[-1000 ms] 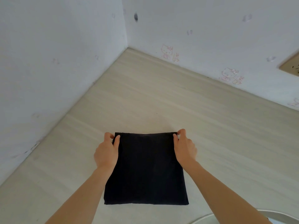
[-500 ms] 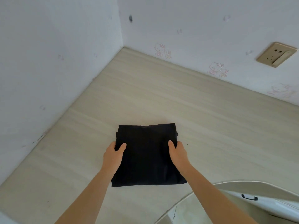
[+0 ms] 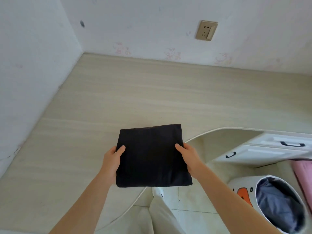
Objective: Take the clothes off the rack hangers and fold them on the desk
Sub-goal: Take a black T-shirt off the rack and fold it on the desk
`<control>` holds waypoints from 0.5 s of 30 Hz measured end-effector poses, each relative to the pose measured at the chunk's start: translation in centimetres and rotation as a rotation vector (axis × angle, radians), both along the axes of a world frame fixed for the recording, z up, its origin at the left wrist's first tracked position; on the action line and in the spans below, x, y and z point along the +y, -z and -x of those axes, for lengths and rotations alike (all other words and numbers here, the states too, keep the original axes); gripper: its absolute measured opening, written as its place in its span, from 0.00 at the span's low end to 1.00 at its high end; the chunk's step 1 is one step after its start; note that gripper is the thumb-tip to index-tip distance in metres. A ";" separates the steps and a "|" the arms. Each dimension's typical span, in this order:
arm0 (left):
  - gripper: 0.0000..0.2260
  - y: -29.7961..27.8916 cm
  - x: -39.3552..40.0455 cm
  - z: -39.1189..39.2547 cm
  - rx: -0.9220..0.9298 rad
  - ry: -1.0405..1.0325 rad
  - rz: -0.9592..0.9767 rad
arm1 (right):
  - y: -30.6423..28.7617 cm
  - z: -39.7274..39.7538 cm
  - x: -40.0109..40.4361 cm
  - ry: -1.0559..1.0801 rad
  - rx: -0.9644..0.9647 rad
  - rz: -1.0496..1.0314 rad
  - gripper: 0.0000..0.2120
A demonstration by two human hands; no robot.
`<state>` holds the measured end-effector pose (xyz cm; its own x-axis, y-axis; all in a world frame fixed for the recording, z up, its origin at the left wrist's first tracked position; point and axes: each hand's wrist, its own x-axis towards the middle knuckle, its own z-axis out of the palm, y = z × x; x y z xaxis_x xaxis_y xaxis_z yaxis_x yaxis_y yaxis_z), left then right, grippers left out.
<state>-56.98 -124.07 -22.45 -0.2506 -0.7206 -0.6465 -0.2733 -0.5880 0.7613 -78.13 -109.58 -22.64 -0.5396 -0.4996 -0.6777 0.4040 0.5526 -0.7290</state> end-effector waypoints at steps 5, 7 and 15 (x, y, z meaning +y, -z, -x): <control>0.10 -0.6 4.6 3.6 0.035 0.147 -0.018 | -1.6 1.1 8.1 0.181 -0.030 0.031 0.10; 0.09 -1.0 7.2 6.1 0.048 0.227 -0.029 | -2.2 1.9 12.2 0.257 -0.025 0.032 0.12; 0.09 -0.7 18.5 15.7 0.037 0.509 -0.033 | -2.4 6.1 27.4 0.520 -0.050 0.010 0.14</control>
